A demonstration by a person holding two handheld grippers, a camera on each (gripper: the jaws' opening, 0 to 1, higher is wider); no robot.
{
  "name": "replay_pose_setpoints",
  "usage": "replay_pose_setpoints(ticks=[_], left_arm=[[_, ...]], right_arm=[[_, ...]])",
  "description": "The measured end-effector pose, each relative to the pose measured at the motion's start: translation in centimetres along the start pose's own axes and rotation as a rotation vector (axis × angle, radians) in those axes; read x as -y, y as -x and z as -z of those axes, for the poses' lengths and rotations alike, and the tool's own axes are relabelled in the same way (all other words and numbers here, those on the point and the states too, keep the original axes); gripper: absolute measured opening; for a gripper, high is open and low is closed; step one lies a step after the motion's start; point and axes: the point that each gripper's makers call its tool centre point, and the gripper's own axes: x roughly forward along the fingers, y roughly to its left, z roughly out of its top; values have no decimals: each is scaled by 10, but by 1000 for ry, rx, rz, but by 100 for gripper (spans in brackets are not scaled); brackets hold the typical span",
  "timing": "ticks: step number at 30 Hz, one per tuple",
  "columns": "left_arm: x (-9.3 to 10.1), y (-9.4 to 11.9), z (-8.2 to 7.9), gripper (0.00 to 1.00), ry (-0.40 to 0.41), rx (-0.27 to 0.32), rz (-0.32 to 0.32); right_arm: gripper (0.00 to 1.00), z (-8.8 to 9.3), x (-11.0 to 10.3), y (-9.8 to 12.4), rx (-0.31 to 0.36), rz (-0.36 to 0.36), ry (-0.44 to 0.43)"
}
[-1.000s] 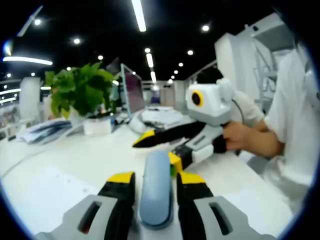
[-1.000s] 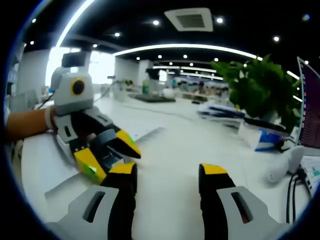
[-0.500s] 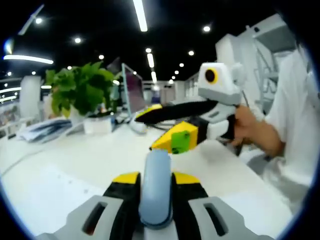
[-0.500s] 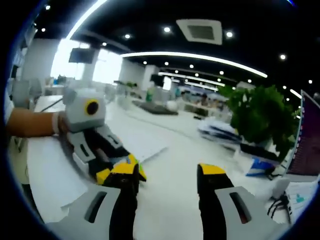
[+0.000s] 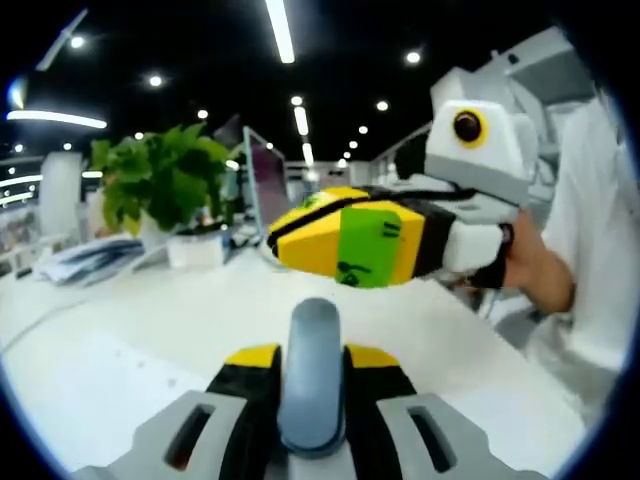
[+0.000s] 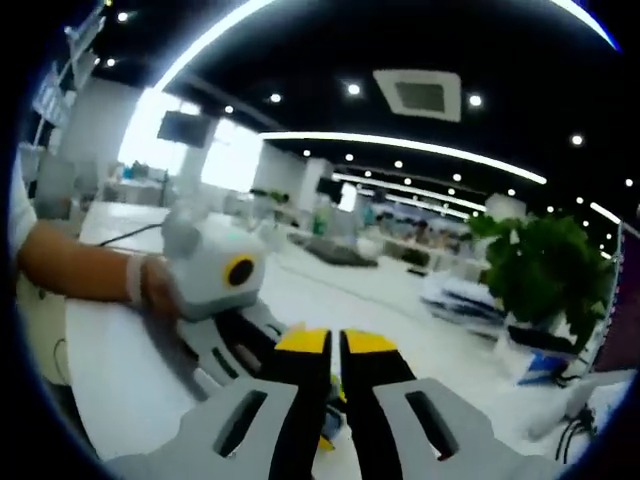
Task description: Pick up the paper insert the paper into the punch align the paper edges press the punch to punch holes
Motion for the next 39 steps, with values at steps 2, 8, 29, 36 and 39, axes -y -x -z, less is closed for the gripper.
replay_pose_setpoints(ticks=[2,8,29,36,39], left_arm=[[0,0,0,26,0,-1,0],[-2,-1,1,26,3,-6,-2],[-6,-2,3,25,-7,-19,-4],[-5,-2,3,25,-9,-19,-4],[-5,-3,3,25,-12,-19,-4]], right_arm=[[5,2,-2,-2,11,-1,-20],[5,15,0,-7,-19,43,16],[2,54,20,1,-84,51,-389],[2,53,16,4,-77,54,-385],[3,52,15,3,-79,64,-370]])
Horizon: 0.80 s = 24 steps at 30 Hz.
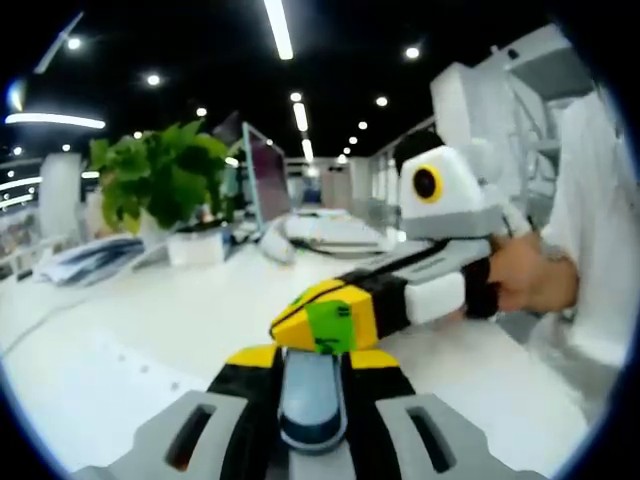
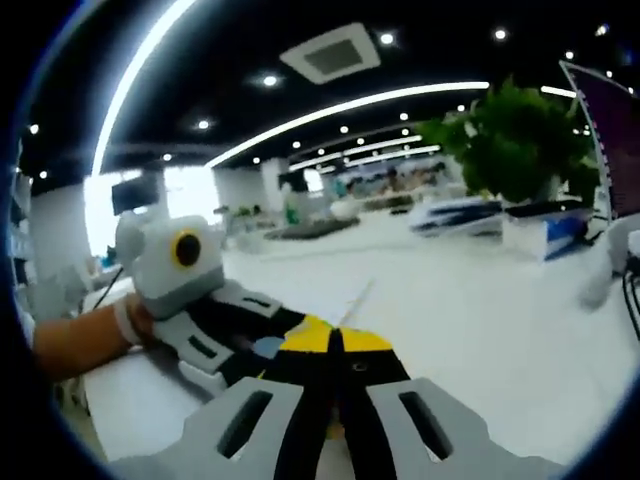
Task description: Pick up the paper insert the paper into the punch align the paper edges press the punch to punch holes
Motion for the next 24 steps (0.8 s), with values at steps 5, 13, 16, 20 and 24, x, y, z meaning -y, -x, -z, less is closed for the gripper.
replay_pose_setpoints(ticks=[5,13,16,20,24], left_arm=[[1,0,0,25,10,4,-3],[2,1,0,25,5,7,-5],[2,1,0,25,8,7,-5],[3,1,0,26,15,6,-5],[3,2,-1,26,16,11,-3]], right_arm=[[3,-23,-10,2,63,-19,23],[4,-31,-27,-1,7,-63,82],[5,-38,-26,-1,47,-75,61],[9,-42,-21,0,64,-55,62],[10,-39,-16,1,58,-44,75]])
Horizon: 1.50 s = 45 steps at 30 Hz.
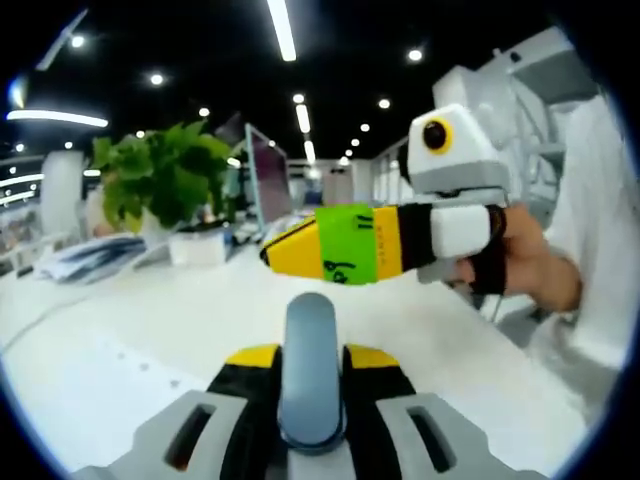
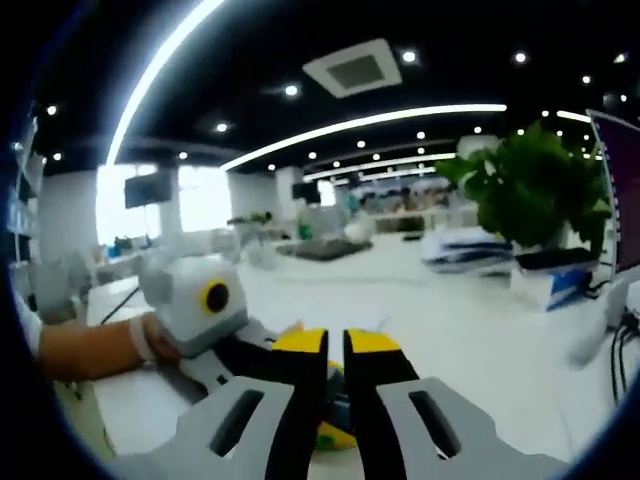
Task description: Pick up the paper insert the paper into the punch align the paper edges press the punch to punch holes
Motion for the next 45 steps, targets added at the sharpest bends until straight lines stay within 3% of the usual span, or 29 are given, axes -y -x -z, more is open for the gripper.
replay_pose_setpoints(ticks=[3,4,9,12,16,19,22,31,37,41,45], left_arm=[[1,1,-1,26,-6,5,6],[1,1,-2,27,-6,7,7],[3,3,-10,43,19,43,24],[2,3,-12,46,25,54,21],[-2,4,-16,51,23,65,12],[-2,5,-18,54,15,74,12],[-3,6,-20,56,18,82,11],[7,18,-51,65,21,174,25],[4,54,-66,68,41,239,-25],[0,77,-56,70,50,220,-63],[4,101,-39,69,61,178,-81]], right_arm=[[20,-3,-1,2,27,-26,-17],[24,-9,-4,2,63,-51,-29],[31,-19,4,6,96,-64,-76],[34,-23,8,10,114,-64,-93],[41,-27,13,15,132,-53,-96],[50,-27,15,17,120,-51,-43],[51,-31,15,21,125,-62,-41],[55,-36,27,35,134,-47,-59],[54,-39,35,57,155,-41,-65],[54,-33,34,63,149,-42,-72],[53,-25,36,66,119,-44,-18]])
